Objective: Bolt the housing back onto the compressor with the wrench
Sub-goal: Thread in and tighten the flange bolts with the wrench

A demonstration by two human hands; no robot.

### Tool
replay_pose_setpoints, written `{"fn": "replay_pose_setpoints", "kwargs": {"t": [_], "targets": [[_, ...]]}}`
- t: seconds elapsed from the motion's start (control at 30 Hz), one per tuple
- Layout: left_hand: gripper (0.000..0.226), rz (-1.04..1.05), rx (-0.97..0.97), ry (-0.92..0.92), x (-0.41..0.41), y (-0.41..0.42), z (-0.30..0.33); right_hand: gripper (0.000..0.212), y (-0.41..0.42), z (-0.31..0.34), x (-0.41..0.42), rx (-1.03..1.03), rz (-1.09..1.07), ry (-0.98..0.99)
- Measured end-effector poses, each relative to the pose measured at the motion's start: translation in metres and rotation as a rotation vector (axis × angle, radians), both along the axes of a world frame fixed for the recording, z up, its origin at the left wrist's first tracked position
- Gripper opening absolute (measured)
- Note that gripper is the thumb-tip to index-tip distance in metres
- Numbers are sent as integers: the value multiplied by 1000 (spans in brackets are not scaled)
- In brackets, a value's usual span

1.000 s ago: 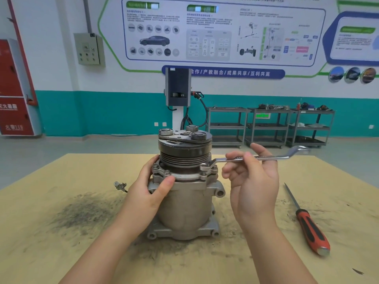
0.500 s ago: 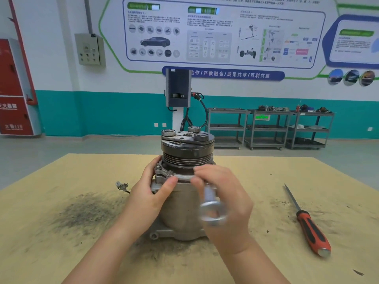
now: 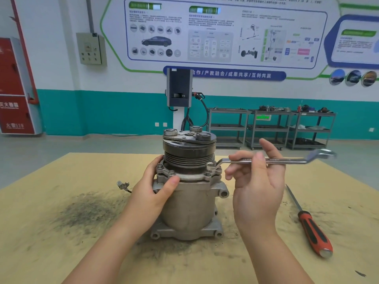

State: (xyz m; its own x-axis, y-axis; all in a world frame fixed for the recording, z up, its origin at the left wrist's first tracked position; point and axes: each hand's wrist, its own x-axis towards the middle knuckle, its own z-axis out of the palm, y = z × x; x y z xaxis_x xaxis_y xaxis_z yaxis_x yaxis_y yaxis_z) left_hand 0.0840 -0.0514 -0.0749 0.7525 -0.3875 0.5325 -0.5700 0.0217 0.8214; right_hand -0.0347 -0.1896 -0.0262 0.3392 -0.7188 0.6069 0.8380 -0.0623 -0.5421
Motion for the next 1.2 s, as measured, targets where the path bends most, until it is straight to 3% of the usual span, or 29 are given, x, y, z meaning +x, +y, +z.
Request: {"fn": "replay_pose_setpoints", "kwargs": {"t": [0.2, 0.4, 0.5, 0.6, 0.67, 0.83, 0.93, 1.03, 1.2], "targets": [[66, 4, 23, 10, 0, 0, 1, 21, -17, 4, 6, 179, 253, 99], [76, 18, 21, -1, -1, -1, 1, 17, -30, 5, 5, 150, 394, 168], [77, 10, 24, -4, 0, 0, 1, 17, -17, -3, 8, -13, 123, 83], [73, 5, 17, 0, 0, -1, 1, 13, 2, -15, 10, -364, -246, -40], [70, 4, 17, 1, 0, -1, 0, 14, 8, -22, 10, -601, -382, -67], [62, 4, 35, -9, 6, -1, 0, 5, 21, -30, 14, -874, -544, -9], [66, 8, 32, -14, 9, -1, -2, 17, 26, -29, 13, -918, -535, 39], [65, 18, 35, -15, 6, -1, -3, 17, 22, -18, 5, -793, -448, -17], [71, 21, 30, 4, 0, -1, 0, 18, 6, 0, -2, -87, -39, 20]]}}
